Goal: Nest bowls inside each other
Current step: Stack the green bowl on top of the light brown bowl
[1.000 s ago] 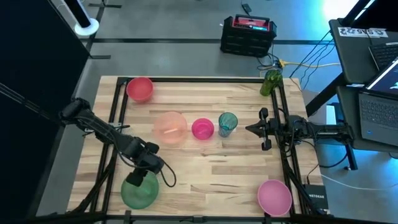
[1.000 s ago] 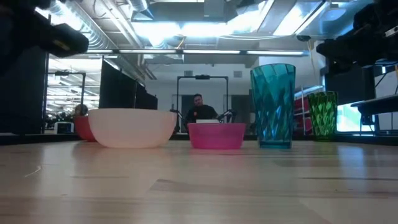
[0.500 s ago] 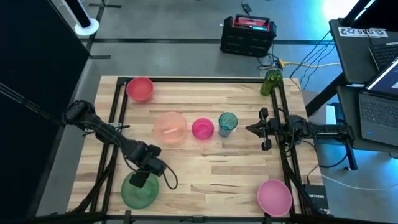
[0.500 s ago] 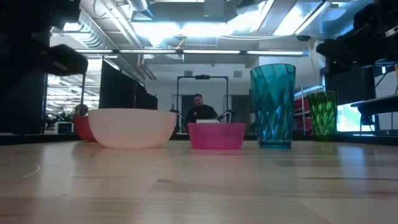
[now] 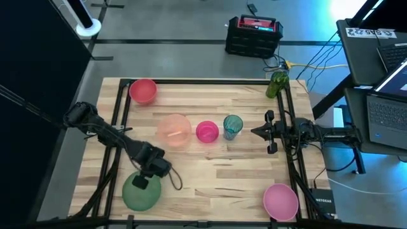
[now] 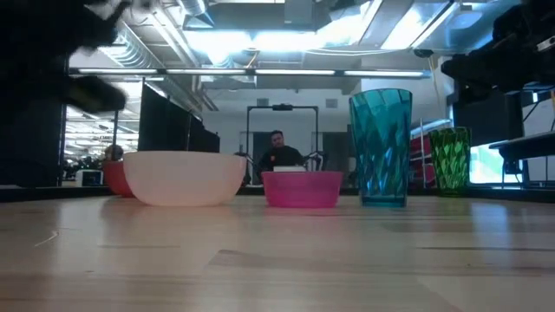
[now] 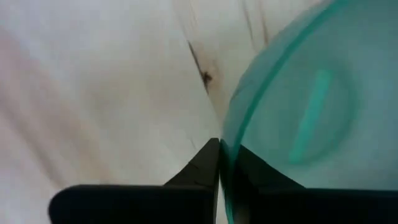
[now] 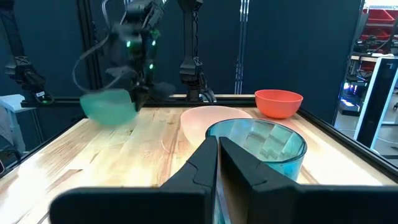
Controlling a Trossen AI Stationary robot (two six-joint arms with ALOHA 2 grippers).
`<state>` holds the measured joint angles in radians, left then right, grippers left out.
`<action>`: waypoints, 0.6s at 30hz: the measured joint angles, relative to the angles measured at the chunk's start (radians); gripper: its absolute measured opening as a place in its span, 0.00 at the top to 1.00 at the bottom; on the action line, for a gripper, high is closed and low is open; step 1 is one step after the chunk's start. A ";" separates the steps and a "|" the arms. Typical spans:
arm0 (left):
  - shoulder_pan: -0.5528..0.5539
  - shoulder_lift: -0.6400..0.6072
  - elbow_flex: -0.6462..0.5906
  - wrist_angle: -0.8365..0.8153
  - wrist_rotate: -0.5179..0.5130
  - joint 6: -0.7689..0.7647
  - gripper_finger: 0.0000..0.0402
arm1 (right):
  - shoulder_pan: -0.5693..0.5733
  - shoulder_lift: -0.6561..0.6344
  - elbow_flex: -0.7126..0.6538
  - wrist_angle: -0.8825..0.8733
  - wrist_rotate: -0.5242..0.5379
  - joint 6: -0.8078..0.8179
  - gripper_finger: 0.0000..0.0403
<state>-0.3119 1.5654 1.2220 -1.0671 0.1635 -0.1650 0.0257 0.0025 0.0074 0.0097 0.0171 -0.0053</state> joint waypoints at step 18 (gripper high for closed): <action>0.786 0.011 0.263 -0.214 -0.066 0.210 1.00 | 0.000 0.000 0.000 0.039 0.241 0.297 1.00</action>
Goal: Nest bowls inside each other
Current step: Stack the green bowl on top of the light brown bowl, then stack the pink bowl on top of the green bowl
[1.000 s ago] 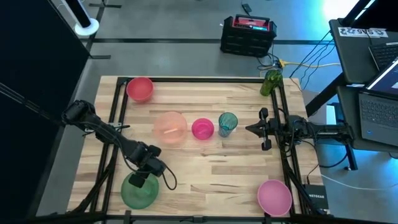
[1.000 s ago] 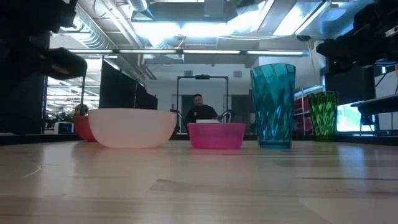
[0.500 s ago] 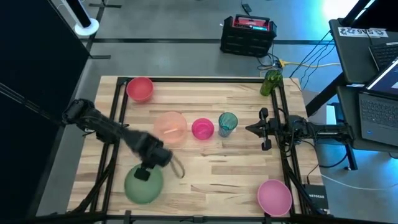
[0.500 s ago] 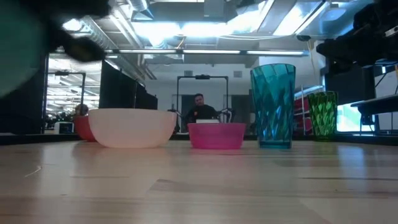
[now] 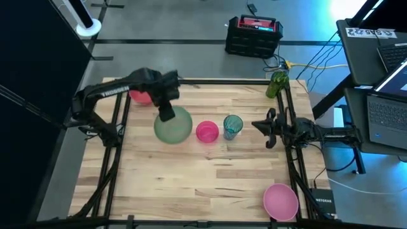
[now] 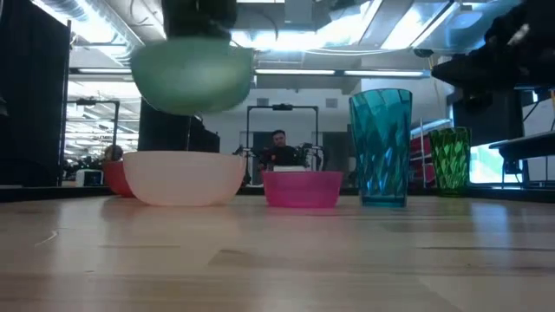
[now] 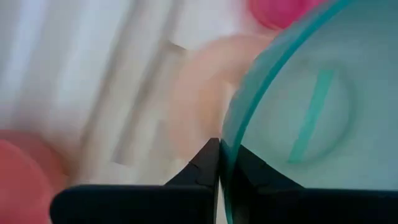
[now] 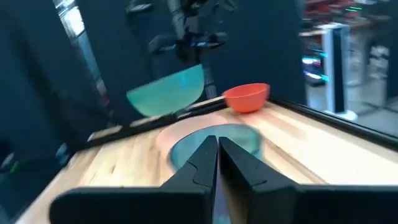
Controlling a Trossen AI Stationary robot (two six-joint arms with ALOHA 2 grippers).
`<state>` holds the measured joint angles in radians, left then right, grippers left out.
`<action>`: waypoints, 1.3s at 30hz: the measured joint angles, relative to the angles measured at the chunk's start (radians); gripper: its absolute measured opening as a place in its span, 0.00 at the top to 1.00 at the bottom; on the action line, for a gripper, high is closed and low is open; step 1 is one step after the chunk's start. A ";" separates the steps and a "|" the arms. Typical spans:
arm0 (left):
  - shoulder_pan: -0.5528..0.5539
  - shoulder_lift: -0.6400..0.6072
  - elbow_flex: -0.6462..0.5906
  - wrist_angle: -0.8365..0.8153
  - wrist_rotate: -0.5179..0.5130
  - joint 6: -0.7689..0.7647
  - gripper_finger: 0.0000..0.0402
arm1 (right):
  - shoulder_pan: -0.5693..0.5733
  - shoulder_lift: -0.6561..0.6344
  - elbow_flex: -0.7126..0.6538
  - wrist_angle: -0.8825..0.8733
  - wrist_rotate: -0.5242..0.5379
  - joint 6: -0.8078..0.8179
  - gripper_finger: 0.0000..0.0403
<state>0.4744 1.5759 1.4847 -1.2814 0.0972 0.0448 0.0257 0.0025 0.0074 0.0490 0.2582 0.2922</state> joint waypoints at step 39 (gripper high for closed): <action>0.037 0.105 -0.195 0.205 0.036 0.252 0.78 | 0.000 0.005 0.000 0.011 0.105 0.239 1.00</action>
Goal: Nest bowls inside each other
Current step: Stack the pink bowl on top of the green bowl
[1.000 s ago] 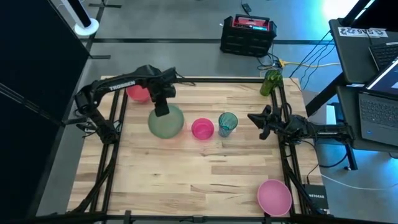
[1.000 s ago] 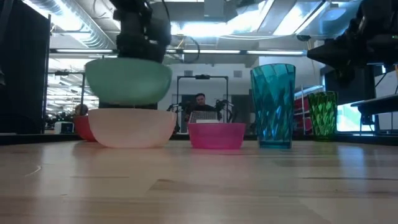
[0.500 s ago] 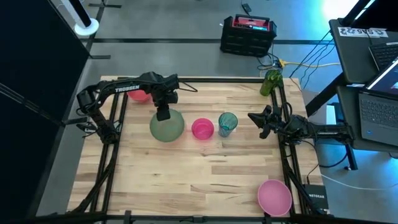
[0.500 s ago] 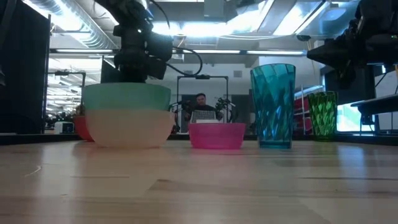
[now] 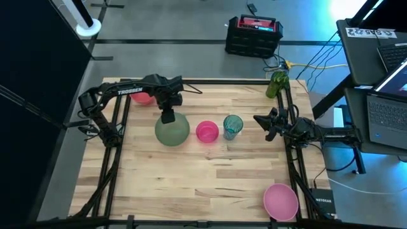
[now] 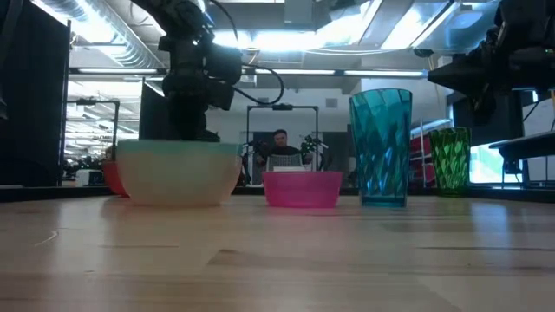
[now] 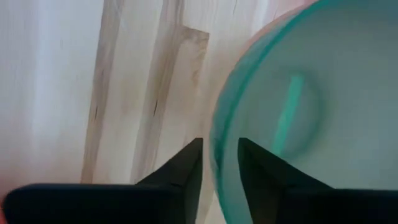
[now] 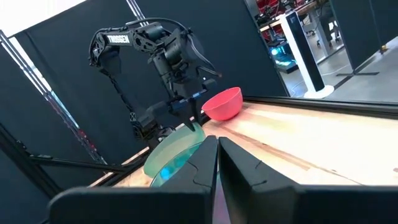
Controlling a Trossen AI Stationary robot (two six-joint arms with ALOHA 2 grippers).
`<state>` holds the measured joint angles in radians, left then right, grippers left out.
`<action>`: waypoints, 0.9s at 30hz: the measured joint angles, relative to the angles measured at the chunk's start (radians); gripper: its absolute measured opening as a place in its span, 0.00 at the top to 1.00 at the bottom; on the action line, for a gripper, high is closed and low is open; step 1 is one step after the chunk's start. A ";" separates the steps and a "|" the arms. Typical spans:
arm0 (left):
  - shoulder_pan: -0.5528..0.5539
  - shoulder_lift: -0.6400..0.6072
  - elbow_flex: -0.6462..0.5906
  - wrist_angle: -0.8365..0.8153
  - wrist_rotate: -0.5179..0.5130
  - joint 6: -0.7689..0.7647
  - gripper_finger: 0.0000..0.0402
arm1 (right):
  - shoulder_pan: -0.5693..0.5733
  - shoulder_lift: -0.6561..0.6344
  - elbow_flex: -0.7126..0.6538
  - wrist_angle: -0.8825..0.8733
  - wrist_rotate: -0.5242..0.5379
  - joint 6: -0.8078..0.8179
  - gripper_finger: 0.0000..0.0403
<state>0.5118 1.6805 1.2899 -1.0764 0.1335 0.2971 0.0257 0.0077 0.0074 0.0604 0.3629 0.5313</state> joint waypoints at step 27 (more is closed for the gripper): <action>-0.198 -0.059 0.284 -0.136 -0.005 -0.072 0.63 | 0.139 0.534 0.574 -0.662 -0.620 0.127 0.78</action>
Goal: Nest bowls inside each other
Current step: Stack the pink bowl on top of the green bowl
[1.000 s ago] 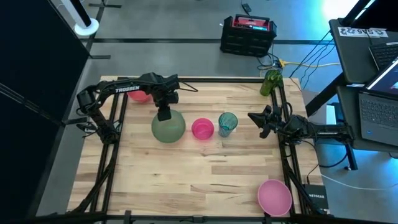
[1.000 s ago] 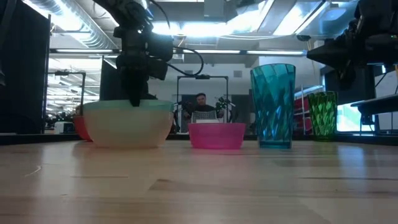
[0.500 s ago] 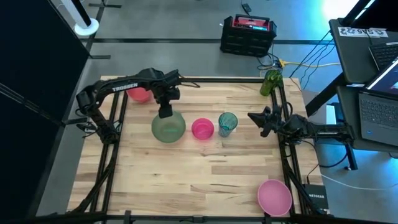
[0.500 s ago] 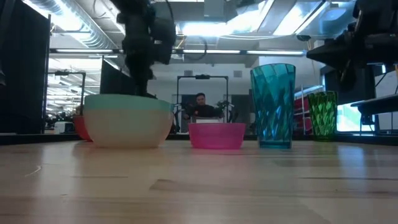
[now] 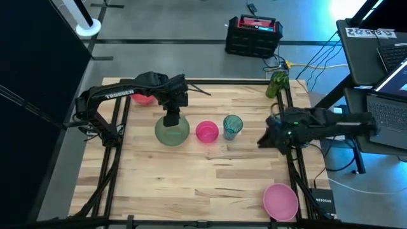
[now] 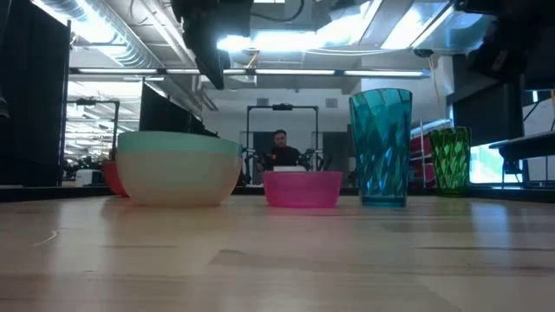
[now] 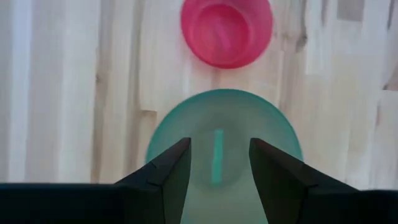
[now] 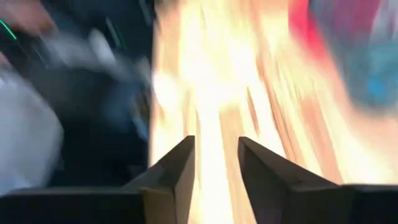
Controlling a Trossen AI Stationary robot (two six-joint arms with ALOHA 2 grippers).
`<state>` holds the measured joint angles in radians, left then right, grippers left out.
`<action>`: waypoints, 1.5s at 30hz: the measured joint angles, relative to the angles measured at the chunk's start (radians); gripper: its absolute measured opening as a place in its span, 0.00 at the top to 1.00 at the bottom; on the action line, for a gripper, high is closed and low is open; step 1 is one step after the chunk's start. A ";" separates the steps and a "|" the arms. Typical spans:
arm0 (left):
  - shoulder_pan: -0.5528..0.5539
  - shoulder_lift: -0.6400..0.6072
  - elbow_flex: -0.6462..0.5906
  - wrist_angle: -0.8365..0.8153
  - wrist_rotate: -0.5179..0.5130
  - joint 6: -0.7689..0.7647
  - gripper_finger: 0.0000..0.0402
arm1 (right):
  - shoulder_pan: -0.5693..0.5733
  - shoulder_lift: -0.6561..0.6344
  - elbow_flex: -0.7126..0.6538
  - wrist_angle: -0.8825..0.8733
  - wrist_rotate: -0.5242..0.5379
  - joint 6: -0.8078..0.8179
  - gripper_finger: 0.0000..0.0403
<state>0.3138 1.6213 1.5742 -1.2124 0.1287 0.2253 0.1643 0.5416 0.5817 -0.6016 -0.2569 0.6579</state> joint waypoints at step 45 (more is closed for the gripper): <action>-0.059 -0.003 0.000 -0.034 -0.026 0.124 0.63 | 0.759 0.829 0.307 -0.277 0.170 0.303 0.69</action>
<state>0.2545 1.6180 1.5742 -1.2461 0.1031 0.3496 0.9231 1.3702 0.8883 -0.8789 -0.0865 0.9612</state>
